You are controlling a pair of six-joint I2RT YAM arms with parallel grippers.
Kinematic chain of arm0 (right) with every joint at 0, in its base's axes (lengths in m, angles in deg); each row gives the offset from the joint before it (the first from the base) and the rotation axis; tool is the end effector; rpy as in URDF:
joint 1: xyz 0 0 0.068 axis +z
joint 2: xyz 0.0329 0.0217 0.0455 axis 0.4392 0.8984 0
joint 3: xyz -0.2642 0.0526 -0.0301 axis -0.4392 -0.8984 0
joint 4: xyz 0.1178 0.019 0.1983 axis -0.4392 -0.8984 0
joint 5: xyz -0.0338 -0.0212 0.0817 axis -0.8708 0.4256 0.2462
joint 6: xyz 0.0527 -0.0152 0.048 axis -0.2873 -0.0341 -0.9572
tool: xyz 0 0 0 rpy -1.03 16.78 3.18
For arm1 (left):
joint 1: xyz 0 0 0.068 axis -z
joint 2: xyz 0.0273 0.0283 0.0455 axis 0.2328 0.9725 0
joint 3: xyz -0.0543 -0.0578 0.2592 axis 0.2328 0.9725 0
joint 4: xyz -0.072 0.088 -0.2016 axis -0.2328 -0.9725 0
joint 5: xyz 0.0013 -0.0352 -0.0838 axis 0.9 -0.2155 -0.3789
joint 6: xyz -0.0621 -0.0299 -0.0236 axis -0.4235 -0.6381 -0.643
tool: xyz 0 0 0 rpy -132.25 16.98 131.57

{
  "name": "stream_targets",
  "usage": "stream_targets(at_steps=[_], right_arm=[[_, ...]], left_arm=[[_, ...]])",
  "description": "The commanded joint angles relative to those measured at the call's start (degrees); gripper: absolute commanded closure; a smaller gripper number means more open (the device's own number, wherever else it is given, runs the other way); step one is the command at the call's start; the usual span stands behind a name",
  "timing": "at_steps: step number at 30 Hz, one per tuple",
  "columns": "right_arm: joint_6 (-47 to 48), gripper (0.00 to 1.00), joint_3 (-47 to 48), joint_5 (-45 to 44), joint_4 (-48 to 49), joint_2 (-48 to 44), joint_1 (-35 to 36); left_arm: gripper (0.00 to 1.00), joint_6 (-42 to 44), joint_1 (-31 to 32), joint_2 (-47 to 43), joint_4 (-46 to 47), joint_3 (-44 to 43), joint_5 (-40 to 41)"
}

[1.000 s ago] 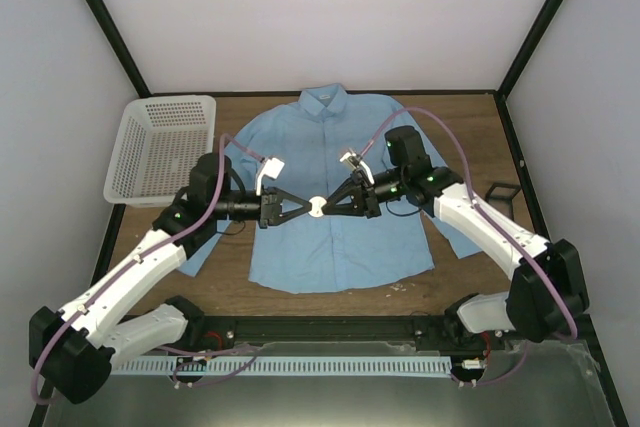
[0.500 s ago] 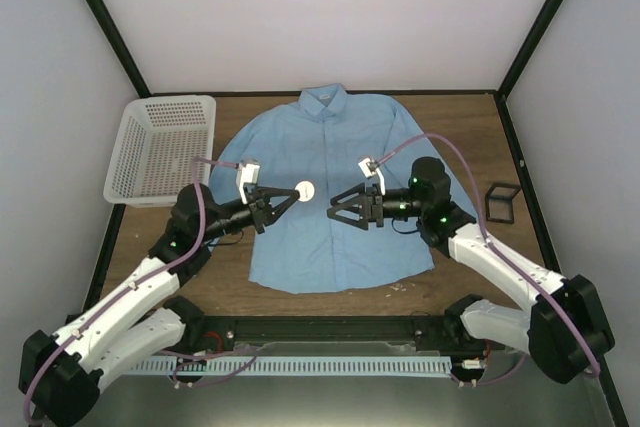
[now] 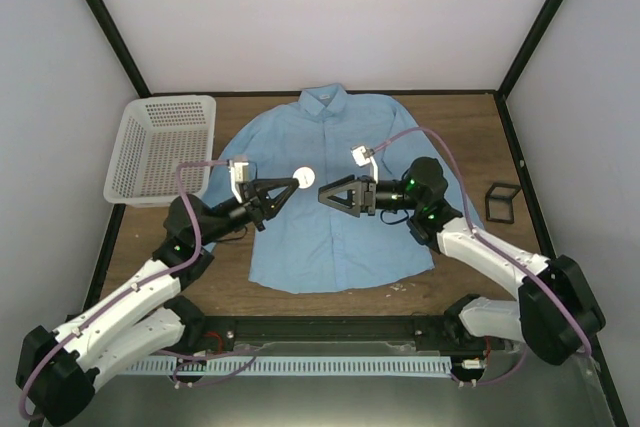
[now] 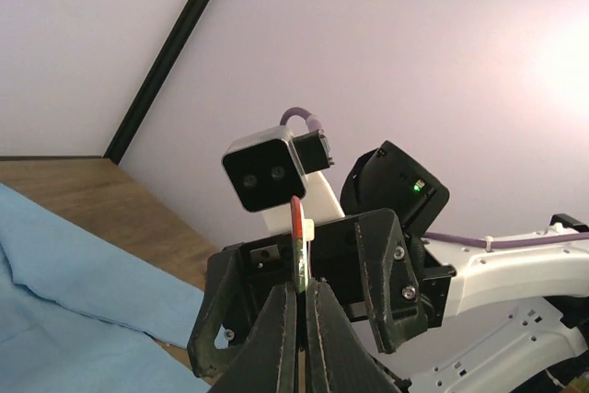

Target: Pin the brooch onto the clothing

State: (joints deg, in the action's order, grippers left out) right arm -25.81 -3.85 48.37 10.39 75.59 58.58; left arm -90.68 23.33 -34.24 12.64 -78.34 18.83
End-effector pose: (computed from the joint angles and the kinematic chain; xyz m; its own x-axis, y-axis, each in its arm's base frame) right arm 0.1789 0.1747 0.3112 -0.7480 0.0406 -0.6624 -0.6637 -0.0481 0.7465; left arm 0.1332 -0.1342 0.3281 -0.4145 -0.3832 -0.8254 0.8068 0.2649 -0.5281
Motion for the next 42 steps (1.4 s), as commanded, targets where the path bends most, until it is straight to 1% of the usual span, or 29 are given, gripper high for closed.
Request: stream_targets(at_steps=[1, 11, 13, 17, 19, 20, 27, 30, 33, 36, 42], right_arm=[[-3.01, 0.28, 3.56, -0.72, 4.97, 1.23, 1.02], [-7.31, 0.27, 7.39, -1.50, 5.43, 5.46, 1.30], [-6.89, 0.29, 7.20, -1.97, 4.78, 5.30, 1.30], [-5.11, 0.30, 6.36, -3.31, 2.51, 3.70, 1.30], [-5.48, 0.35, 6.29, -3.29, 2.51, 3.29, 1.30], [-5.91, 0.36, 6.33, -3.13, 2.94, 3.32, 1.35], [-7.64, 0.42, 7.12, -2.54, 4.48, 3.58, 1.39], [-8.84, 0.45, 7.28, -2.34, 6.06, 4.43, 1.39], [-10.64, 0.46, 7.28, -1.67, 8.78, 5.57, 1.56], [-11.46, 0.50, 7.59, -1.59, 9.41, 6.59, 2.02], [-11.97, 0.54, 8.05, -1.44, 9.75, 7.77, 2.98]], left_arm=[[1.00, 0.25, 0.36, -0.35, 2.61, 0.49, 0.13], [1.00, 1.08, 0.43, 0.84, 3.36, 0.57, -1.61], [1.00, 1.58, 0.47, 0.94, 2.57, -0.06, -1.84], [1.00, 2.33, 0.47, 0.42, 1.18, -0.69, -1.74], [1.00, 2.60, 0.47, 0.03, 1.07, -0.53, -1.39], [1.00, 2.90, 0.47, -0.02, 1.04, -0.42, -1.33], [1.00, 4.96, 0.55, 0.06, 0.42, -0.66, -0.79], [1.00, 5.29, 0.56, -0.09, 0.29, -0.78, -0.79], [1.00, 5.69, 0.56, -0.20, 0.28, -0.71, -0.66], [1.00, 5.89, 0.54, -0.20, 0.55, -0.72, -0.54], [1.00, 6.35, 0.56, 0.24, 1.10, -0.92, -0.74]])
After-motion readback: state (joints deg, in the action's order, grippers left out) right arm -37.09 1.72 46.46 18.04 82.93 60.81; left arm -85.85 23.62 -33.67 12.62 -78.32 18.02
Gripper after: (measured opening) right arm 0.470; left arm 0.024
